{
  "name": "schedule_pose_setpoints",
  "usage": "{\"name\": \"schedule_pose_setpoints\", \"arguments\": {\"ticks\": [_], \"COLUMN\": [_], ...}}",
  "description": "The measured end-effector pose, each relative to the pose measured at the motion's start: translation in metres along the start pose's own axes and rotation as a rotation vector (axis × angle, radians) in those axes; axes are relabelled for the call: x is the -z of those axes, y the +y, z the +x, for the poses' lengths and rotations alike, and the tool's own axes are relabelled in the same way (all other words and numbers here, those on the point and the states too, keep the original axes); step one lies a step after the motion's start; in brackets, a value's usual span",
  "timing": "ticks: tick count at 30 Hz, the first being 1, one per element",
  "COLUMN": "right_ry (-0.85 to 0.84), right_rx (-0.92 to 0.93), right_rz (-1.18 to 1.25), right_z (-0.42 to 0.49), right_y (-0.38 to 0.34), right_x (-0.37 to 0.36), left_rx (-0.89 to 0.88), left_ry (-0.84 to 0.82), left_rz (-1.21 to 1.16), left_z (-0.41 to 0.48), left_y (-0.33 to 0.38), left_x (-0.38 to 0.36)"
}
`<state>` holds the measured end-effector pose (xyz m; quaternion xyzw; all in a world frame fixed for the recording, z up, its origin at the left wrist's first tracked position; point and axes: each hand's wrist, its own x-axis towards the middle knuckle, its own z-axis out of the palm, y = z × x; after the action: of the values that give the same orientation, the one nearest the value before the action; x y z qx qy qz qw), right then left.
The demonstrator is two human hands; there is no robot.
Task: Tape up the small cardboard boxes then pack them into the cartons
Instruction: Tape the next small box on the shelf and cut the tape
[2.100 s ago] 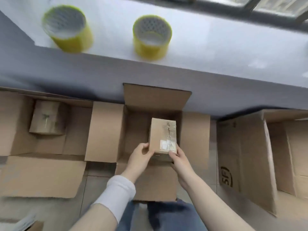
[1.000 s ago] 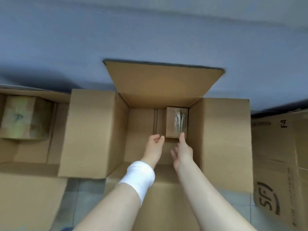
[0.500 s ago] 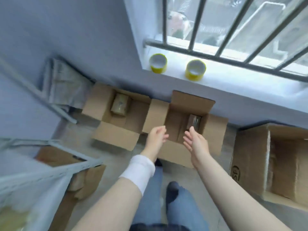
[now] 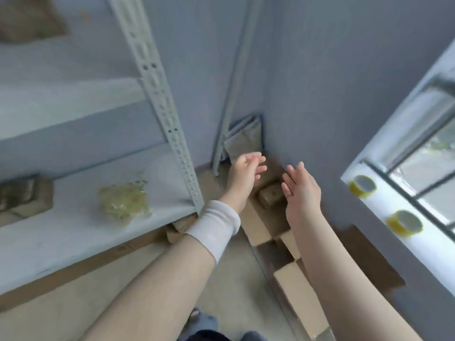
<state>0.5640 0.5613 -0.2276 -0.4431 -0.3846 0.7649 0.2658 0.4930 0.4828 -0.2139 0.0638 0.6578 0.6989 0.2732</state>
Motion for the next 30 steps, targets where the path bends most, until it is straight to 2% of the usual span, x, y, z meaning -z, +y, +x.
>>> {"name": "schedule_pose_setpoints", "arguments": {"ticks": [7,13,16,20,30], "right_ry": [-0.334,-0.577,-0.652,-0.677,-0.637], "right_rx": [0.182,0.314,0.339,0.239,0.246], "right_rz": [0.025,-0.056,-0.122,-0.201,-0.41], "right_z": [-0.094,-0.176,-0.192,-0.184,-0.079], "right_y": [-0.03,-0.022,-0.004,0.018,0.035], "right_x": [-0.201,-0.349,-0.399,-0.454,-0.589], "left_rx": [-0.379,-0.56,-0.583,-0.54,-0.359], "left_ry": [0.201,0.385,0.448,0.47,0.51], "left_rz": [-0.147,-0.16,-0.171,-0.088,0.124], "left_z": [-0.025,-0.046,-0.039,-0.009,0.138], "left_y": [0.154,0.235,0.254,0.262,0.284], "left_x": [0.159,0.314,0.371,0.419,0.491]}}
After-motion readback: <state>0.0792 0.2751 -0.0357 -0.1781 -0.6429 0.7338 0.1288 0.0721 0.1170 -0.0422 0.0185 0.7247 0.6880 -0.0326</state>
